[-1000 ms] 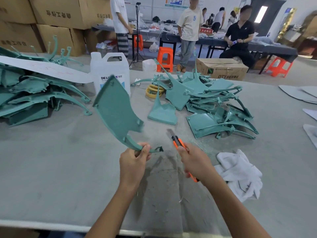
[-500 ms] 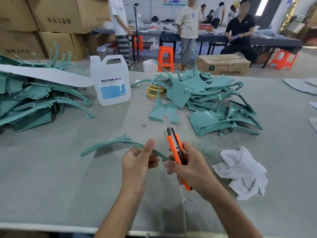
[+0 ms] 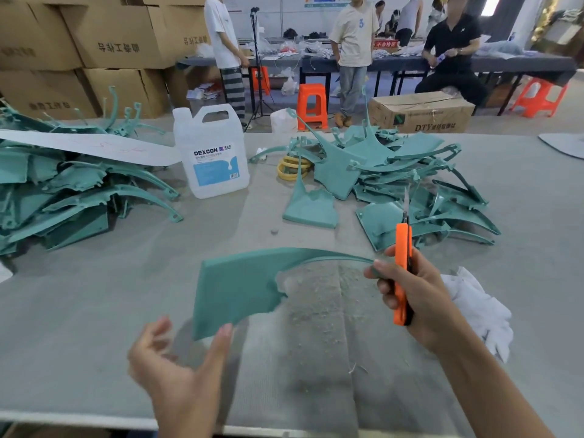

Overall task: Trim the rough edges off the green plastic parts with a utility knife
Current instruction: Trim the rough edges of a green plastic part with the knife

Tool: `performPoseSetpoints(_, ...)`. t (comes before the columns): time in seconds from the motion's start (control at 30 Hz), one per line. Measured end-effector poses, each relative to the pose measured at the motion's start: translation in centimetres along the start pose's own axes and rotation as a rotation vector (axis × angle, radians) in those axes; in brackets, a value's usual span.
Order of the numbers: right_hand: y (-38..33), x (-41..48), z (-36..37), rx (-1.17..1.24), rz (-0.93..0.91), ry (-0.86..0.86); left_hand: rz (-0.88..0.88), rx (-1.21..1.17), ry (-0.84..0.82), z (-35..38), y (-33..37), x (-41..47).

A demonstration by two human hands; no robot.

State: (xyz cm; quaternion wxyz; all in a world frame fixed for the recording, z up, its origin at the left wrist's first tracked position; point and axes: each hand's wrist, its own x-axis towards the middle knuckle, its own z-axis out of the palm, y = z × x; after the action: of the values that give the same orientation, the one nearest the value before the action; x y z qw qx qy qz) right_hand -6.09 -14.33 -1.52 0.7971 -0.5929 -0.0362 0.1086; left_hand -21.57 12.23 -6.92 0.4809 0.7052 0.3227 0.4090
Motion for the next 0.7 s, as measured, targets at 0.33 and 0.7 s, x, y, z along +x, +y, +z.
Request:
performPoseSetpoints(0.33, -2.2, 3.0, -0.4, -0.581, -0.076, 0.037, -0.001, -0.042, -0.637, 1.6, -0.4, 5.4)
performPoseSetpoints(0.7, 0.7, -1.2, 3.9, -1.184, -0.237, -0.296, 0.469, 0.453, -0.551, 6.3, -0.6, 4.8)
